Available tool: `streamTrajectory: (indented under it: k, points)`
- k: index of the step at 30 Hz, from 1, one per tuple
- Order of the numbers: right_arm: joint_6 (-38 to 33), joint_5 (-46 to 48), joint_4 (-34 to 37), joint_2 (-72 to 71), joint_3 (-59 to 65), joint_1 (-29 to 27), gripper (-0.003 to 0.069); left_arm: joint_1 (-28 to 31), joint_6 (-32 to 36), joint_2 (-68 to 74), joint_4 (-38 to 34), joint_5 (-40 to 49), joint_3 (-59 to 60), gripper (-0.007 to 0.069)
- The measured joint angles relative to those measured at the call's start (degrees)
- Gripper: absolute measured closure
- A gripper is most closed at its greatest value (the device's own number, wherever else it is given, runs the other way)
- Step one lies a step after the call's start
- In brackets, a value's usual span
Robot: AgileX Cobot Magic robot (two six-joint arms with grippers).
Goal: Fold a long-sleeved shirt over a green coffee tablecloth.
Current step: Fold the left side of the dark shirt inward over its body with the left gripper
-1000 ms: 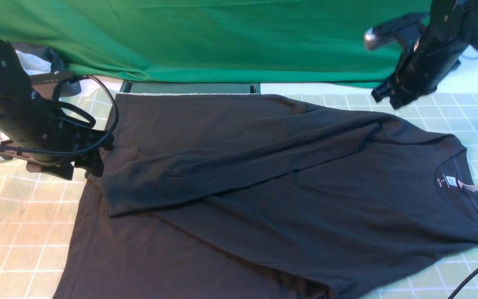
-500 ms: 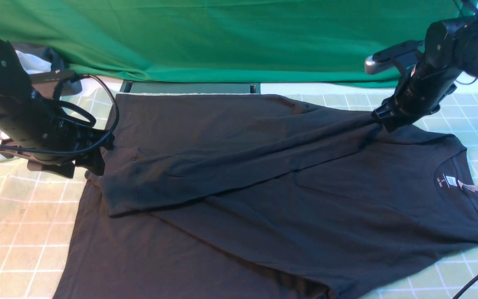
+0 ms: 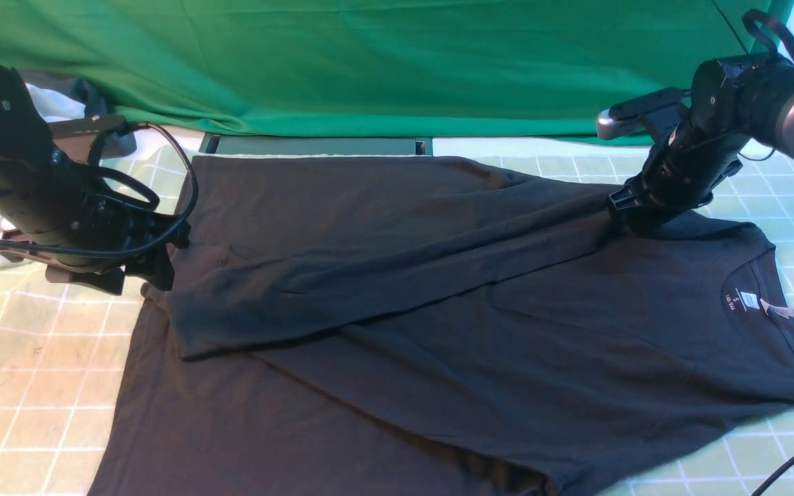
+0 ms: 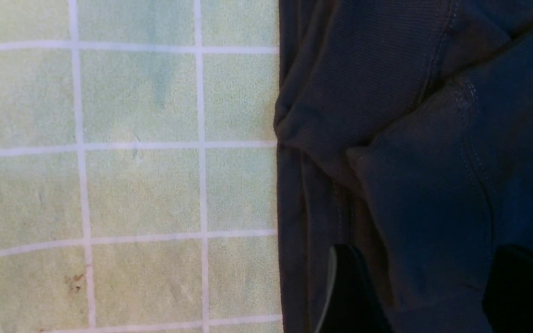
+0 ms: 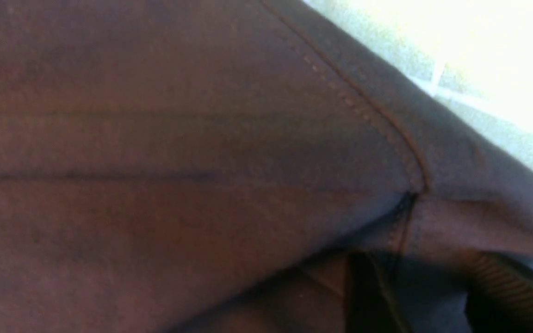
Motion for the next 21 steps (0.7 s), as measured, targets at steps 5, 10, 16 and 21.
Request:
streamTrajectory:
  k: [5, 10, 16, 21]
  points:
    - [-1.2, 0.0, 0.4, 0.7, 0.0, 0.0, 0.0579, 0.0, 0.4, 0.0, -0.1, -0.3, 0.0, 0.0278]
    - [-3.0, 0.4, -0.3, 0.2, -0.1, 0.0, 0.0630, 0.0, 0.8, 0.0, -0.1, -0.3, 0.0, 0.0278]
    - [-7.8, 2.3, -1.2, -3.0, 0.0, 0.0, 0.0631, 0.0, 1.1, 0.0, -0.1, -0.3, 0.0, 0.0278]
    - [-10.6, 3.6, -1.2, -4.4, -0.1, -0.4, 0.0631, 0.0, 1.1, 0.0, 0.0, -0.3, 0.0, 0.0278]
